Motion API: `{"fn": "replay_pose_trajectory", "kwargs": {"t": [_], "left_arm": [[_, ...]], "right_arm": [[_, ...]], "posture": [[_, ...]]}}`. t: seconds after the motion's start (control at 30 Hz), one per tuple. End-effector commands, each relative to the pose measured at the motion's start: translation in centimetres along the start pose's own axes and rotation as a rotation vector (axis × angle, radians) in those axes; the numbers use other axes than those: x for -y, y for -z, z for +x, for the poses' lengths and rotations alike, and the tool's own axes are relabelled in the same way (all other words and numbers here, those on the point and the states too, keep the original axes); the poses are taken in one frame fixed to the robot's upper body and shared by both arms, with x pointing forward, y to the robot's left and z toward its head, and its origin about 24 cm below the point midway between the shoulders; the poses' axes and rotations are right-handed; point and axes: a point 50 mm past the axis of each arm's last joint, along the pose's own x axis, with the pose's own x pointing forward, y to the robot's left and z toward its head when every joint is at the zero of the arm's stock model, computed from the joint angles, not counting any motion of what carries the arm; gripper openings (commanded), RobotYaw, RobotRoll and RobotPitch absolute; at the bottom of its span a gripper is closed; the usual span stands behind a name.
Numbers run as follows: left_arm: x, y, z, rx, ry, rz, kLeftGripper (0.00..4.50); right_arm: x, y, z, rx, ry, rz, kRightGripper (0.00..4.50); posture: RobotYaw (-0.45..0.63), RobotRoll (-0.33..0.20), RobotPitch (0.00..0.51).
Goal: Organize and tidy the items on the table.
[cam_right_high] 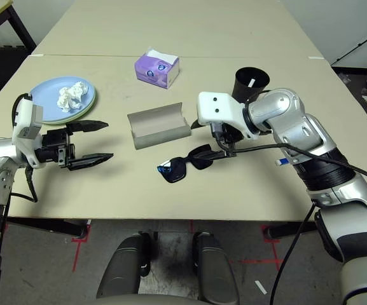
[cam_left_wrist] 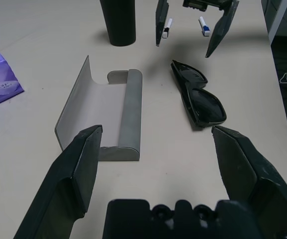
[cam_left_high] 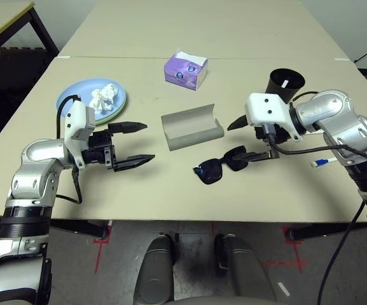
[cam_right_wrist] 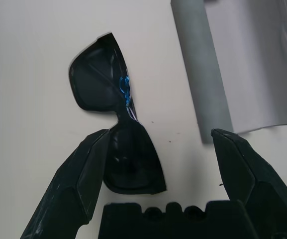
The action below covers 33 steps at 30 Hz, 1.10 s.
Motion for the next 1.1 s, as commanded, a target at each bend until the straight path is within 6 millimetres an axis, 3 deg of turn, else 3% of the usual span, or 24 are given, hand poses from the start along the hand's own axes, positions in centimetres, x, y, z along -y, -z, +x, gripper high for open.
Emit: {"fn": "replay_pose_trajectory", "kwargs": {"t": [0.03, 0.53, 1.1], "left_arm": [[0.3, 0.1, 0.3, -0.016, 0.021, 0.019, 4.48], [0.1, 0.3, 1.1, -0.018, 0.052, 0.045, 4.48], [0.9, 0.5, 1.8, 0.007, 0.089, 0.09, 4.48]], "right_arm": [[-0.1, -1.0, 0.4, -0.06, -0.04, -0.068, 4.5], [-0.4, -4.6, 0.9, -0.252, -0.116, -0.135, 4.5], [-1.2, -4.7, 2.2, -0.337, -0.165, -0.134, 4.5]], "posture": [[0.02, 0.0, 0.168], [0.0, 0.0, 0.171], [0.0, 0.0, 0.177]]}}
